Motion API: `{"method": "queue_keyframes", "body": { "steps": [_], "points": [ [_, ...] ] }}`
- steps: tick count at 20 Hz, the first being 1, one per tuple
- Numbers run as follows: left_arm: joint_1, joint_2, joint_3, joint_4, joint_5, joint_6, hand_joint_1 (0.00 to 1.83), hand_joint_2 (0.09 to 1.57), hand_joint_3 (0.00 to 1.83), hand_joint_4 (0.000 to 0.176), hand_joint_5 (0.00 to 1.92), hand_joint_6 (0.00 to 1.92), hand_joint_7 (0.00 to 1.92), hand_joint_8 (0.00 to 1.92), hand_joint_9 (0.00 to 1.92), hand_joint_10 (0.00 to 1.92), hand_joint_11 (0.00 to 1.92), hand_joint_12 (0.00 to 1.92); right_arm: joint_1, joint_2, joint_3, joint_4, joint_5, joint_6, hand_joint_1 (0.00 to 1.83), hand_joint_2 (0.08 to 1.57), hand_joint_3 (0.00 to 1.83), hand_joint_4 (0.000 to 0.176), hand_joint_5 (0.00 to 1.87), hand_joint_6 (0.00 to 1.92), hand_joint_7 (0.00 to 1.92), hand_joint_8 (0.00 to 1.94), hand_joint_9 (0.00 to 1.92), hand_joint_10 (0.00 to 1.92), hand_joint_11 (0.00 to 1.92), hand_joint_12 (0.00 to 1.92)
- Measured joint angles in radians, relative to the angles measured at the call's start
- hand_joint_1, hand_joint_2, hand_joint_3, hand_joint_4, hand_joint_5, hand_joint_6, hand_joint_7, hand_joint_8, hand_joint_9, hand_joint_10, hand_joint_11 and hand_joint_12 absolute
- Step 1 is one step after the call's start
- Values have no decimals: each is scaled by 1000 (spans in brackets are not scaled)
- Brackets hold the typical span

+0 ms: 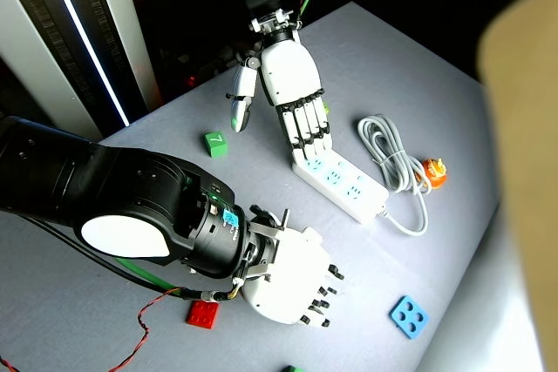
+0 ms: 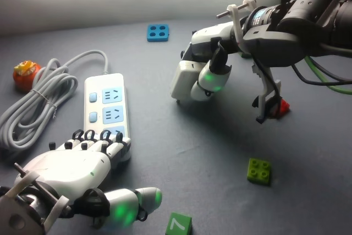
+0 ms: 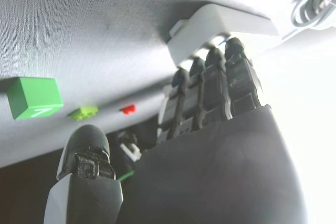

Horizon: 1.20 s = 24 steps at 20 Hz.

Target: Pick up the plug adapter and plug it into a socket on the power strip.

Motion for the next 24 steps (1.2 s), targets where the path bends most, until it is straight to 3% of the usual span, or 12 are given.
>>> {"method": "queue_keyframes", "body": {
  "steps": [4,5,6,7,8,9,15,16,20,21,22,24],
  "points": [
    [0,0,0,0,0,0,0,1195,1,0,48,5,87,2,80,3,48,45,0,-1,0,0,14,0,1133,1099,0,0,862,11,980,11,975,32,523,1004],
    [0,0,0,0,0,0,0,1194,0,0,51,6,84,1,74,0,44,45,0,-1,0,0,16,0,1138,1153,0,0,900,854,1025,15,1030,25,628,931],
    [0,0,0,1,0,0,0,1193,0,0,50,5,84,1,75,1,47,48,0,-1,0,0,16,-1,1128,1168,0,0,866,1094,1048,15,1054,24,657,936],
    [0,0,0,1,0,0,0,1193,0,0,51,5,82,0,71,0,43,48,0,-1,0,0,16,-2,1127,1171,0,0,861,1140,1066,20,1071,28,673,942],
    [0,0,0,1,0,0,0,1192,0,0,44,1,69,0,58,0,34,46,0,-2,0,0,15,-2,1210,1125,0,0,874,1087,1106,663,1140,36,754,916],
    [0,0,0,1,0,0,0,1194,1,0,50,4,70,1,58,1,35,48,0,-2,0,-1,14,-3,1223,1123,3,0,858,1107,1090,838,1173,37,773,918],
    [-1,0,0,0,0,0,0,1201,3,0,38,0,66,0,41,0,5,50,13,8,-3,4,-19,-60,1235,1080,1,1,1015,867,1122,822,1287,36,842,867],
    [-3,0,0,-3,0,0,0,1195,1,0,19,0,50,0,27,0,0,32,28,14,-4,5,-31,-114,1234,1080,1,9,1024,860,1112,833,1285,34,838,864],
    [-5,0,-1,-7,0,0,0,1195,0,0,63,2,93,1,74,2,28,68,101,31,-30,-5,-60,-240,1240,1073,0,2,1042,823,1127,818,1307,32,862,852],
    [-5,0,-2,-6,0,0,0,1196,1,0,67,1,98,1,78,1,23,74,122,22,-31,-31,-76,-214,1242,1071,0,0,1050,804,1128,820,1308,30,864,849],
    [-7,0,-2,-5,0,0,0,1194,0,0,61,2,90,2,69,1,0,143,153,-29,-37,-299,-129,-31,1242,1072,1,0,1042,811,1123,836,1302,23,870,835],
    [-8,0,-2,-5,-1,0,0,1194,0,0,61,2,90,2,69,1,0,143,162,-45,-37,-339,-150,5,1242,1072,1,0,1042,811,1123,836,1302,23,870,835]
  ]
}}
